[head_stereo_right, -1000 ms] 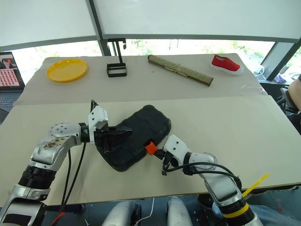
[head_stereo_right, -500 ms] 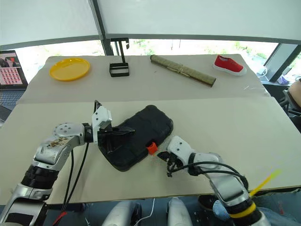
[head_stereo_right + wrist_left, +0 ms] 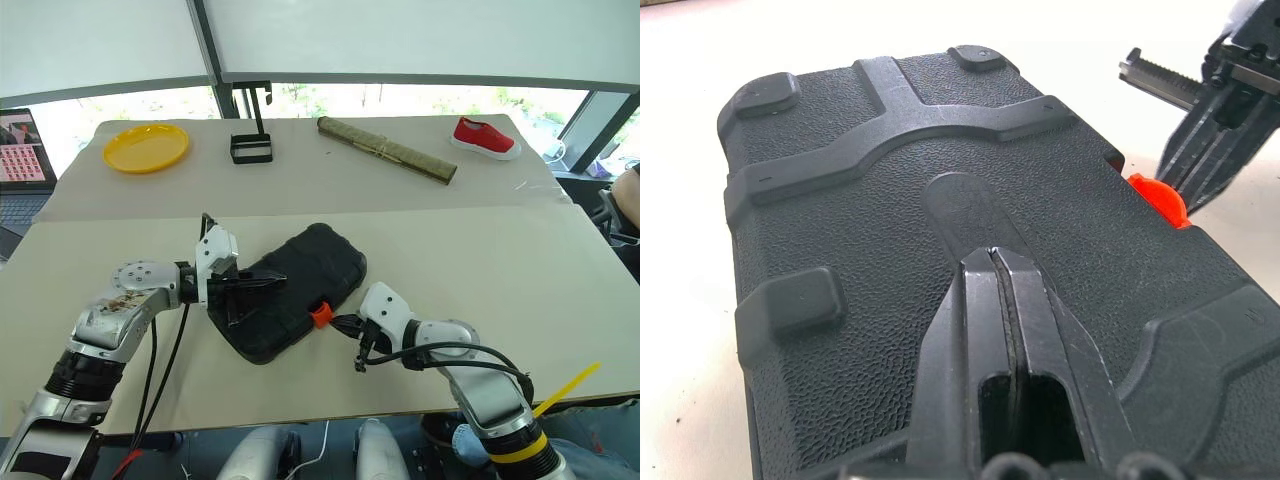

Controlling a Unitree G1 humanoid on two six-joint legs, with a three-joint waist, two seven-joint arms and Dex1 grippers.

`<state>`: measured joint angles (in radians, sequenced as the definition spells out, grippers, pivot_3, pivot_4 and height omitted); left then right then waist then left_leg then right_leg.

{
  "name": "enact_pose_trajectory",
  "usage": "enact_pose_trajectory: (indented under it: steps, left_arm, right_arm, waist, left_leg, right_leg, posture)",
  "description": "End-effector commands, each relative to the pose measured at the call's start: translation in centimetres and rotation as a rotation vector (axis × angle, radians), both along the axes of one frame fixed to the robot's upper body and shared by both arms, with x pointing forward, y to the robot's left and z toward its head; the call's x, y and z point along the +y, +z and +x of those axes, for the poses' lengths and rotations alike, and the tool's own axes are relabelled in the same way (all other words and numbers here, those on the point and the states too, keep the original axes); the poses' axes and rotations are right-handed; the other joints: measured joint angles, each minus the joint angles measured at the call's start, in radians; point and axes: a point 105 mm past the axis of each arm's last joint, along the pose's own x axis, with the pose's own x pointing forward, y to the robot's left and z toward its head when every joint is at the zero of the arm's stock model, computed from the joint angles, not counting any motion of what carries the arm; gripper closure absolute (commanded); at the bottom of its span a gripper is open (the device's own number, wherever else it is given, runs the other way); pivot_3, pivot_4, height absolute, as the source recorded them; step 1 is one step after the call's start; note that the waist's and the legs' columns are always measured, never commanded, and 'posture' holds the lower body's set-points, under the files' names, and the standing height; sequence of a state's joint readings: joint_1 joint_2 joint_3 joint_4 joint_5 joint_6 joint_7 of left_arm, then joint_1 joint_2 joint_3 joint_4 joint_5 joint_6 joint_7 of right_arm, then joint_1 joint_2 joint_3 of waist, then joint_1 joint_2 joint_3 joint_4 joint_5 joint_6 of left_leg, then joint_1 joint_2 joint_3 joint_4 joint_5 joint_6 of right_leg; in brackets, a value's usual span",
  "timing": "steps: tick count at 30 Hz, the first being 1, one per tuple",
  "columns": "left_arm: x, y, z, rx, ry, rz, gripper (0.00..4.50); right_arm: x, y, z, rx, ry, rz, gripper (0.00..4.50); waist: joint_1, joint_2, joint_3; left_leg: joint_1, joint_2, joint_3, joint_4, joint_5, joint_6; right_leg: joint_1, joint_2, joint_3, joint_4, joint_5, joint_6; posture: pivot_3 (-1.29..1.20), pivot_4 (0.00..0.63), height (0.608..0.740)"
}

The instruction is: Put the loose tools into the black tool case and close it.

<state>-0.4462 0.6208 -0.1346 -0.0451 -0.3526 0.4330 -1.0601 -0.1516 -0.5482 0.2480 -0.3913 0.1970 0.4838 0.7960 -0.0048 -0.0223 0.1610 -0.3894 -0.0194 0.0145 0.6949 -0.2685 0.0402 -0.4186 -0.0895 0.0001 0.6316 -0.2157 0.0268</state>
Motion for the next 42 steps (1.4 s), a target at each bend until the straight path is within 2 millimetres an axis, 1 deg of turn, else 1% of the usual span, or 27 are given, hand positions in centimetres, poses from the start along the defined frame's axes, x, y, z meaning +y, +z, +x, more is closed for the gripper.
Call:
enact_pose_trajectory:
  steps: [1,5,14,18,21,24,32,35,42]
  left_arm:
    - [1.0,-2.5,-0.1,0.084,0.043,0.063,4.47]
    - [1.1,-2.9,-0.2,0.098,0.050,0.068,4.47]
    - [2.0,-5.0,-0.5,0.158,0.079,0.129,4.47]
    - [2.1,-6.2,-1.1,0.191,0.072,0.171,4.47]
    - [2.0,-6.8,-1.5,0.203,0.062,0.188,4.47]
    - [1.7,-6.8,-1.7,0.209,0.060,0.176,4.47]
    - [1.7,-6.8,-1.6,0.209,0.065,0.172,4.47]
    - [1.7,-6.8,-1.6,0.209,0.066,0.172,4.47]
    - [1.4,-6.6,-1.3,0.206,0.060,0.173,4.47]
  right_arm:
    - [0.9,0.9,0.1,-0.054,0.032,0.018,4.50]
    - [1.5,1.0,0.2,-0.064,0.040,0.032,4.50]
    - [2.2,1.6,0.8,-0.102,0.044,0.049,4.50]
    - [2.7,2.3,1.0,-0.124,0.056,0.057,4.50]
    - [3.0,2.6,0.8,-0.124,0.073,0.061,4.50]
    - [2.9,2.6,0.5,-0.111,0.093,0.048,4.50]
    - [1.7,2.2,-0.1,-0.081,0.089,0.020,4.50]
    - [1.9,2.1,0.2,-0.088,0.076,0.025,4.50]
    - [2.3,1.6,1.1,-0.100,0.068,0.023,4.50]
  waist:
    - [-0.002,0.000,0.000]
    - [-0.004,0.000,0.000]
    - [-0.010,0.000,0.000]
    - [-0.012,0.001,-0.001]
    - [-0.013,0.002,-0.001]
    - [-0.013,0.002,-0.002]
    - [-0.012,0.003,-0.002]
    - [-0.011,0.003,-0.002]
    - [-0.011,0.003,-0.003]
  left_leg:
    - [0.000,0.000,0.000,0.000,0.000,0.000]
    - [0.000,0.000,0.000,0.000,0.000,0.000]
    - [0.002,0.001,0.000,0.000,0.000,0.000]
    - [0.004,0.001,0.001,-0.001,0.000,0.000]
    - [0.006,0.001,0.001,-0.001,0.000,0.000]
    - [0.007,0.001,0.001,-0.001,0.000,0.000]
    - [0.012,0.002,0.001,-0.002,0.000,0.000]
    - [0.018,0.002,0.001,-0.005,0.000,0.000]
    - [0.020,0.002,0.001,-0.006,0.000,0.000]
  right_leg:
    - [0.000,0.000,0.000,0.000,0.000,0.000]
    - [0.000,0.000,0.000,0.000,0.000,0.000]
    - [0.000,0.001,0.001,0.001,0.000,0.000]
    - [0.001,0.002,0.003,0.002,0.000,0.000]
    - [0.002,0.003,0.005,0.002,0.000,-0.001]
    - [0.002,0.005,0.007,0.002,0.000,-0.001]
    - [0.007,0.005,0.007,0.000,0.000,-0.001]
    - [0.013,0.005,0.007,-0.002,-0.001,0.001]
    - [0.015,0.004,0.007,-0.003,-0.002,0.002]
  posture:
    - [0.00,0.150,0.740]
    - [0.00,0.150,0.740]
    - [0.00,0.150,0.740]
    - [0.00,0.150,0.740]
    - [0.00,0.150,0.740]
    - [0.00,0.150,0.740]
    - [0.00,0.150,0.740]
    - [0.00,0.150,0.740]
    - [0.00,0.150,0.740]
